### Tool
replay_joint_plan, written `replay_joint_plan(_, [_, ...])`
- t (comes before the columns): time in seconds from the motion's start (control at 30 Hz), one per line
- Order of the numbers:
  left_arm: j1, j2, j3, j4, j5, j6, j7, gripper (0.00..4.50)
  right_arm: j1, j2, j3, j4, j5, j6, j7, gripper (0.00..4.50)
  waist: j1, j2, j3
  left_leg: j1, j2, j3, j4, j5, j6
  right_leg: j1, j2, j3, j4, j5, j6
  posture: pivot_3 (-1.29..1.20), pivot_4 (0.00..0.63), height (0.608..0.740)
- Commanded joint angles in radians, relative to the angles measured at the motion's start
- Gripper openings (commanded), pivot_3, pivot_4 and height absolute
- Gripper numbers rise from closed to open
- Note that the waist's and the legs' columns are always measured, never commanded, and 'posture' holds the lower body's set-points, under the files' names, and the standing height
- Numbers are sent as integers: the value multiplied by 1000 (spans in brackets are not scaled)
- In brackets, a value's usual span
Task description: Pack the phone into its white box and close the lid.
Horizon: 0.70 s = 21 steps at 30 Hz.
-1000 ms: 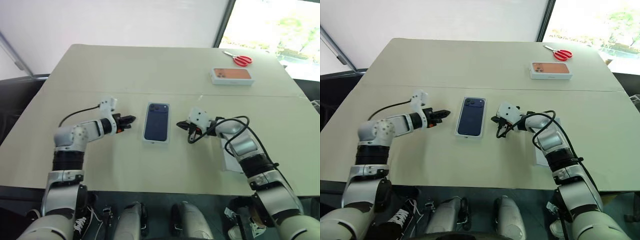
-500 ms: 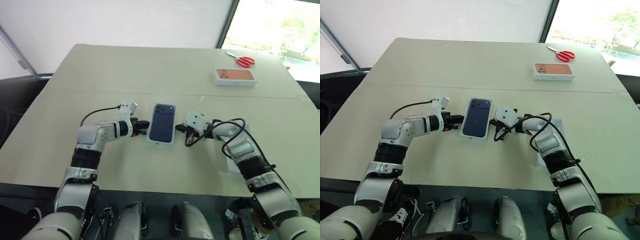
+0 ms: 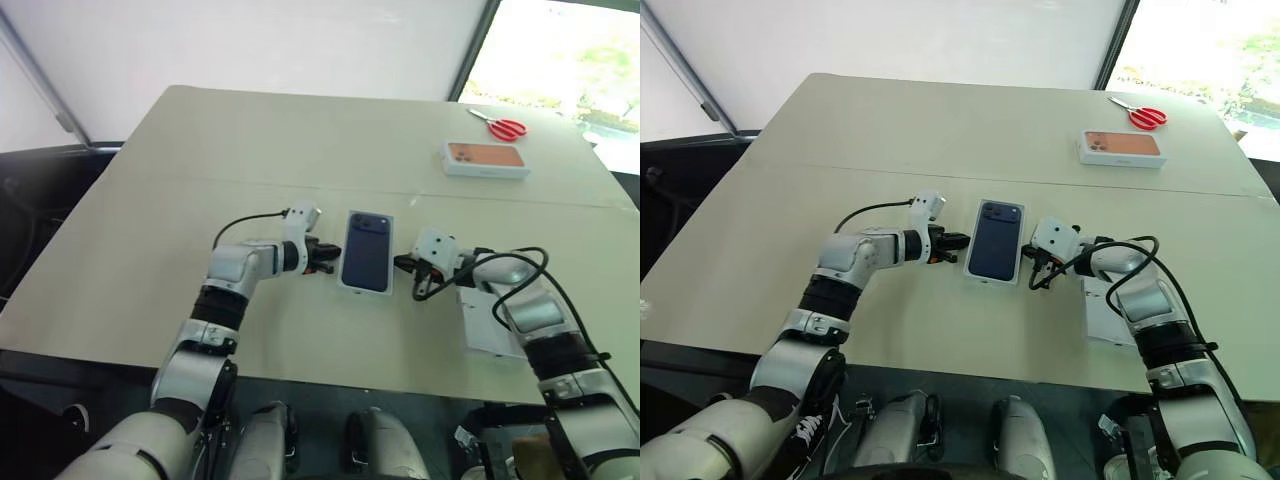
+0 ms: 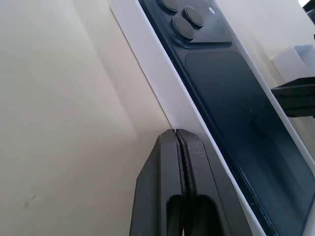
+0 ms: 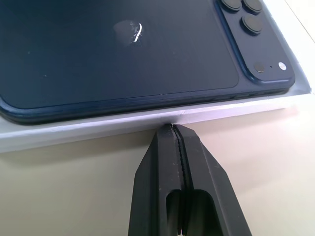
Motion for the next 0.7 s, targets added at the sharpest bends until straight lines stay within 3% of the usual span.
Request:
replay_joint_plan(0.03, [-28,-102,-85,48,5,-22,-56,67,15,-29,-19,5,5,-12,3,0,2,0,0,0,0,0,1,-1,1,0,0,0,0,0,0,0,150,740])
replay_joint_plan(0.27, [-85,-183,-83,149,54,-83,-72,67,39,-96,-56,35,13,-45,21,0,2,0,0,-2,-6,-1,6,-6,9,3,-8,-1,-3,-1,-1,0,150,740])
replay_joint_plan(0.7, [-178,-210,-35,284,86,-166,-87,67,18,-126,-47,68,-8,-62,60,0,-1,0,0,-2,-7,-1,7,-7,10,3,-9,-1,-4,0,1,0,150,740])
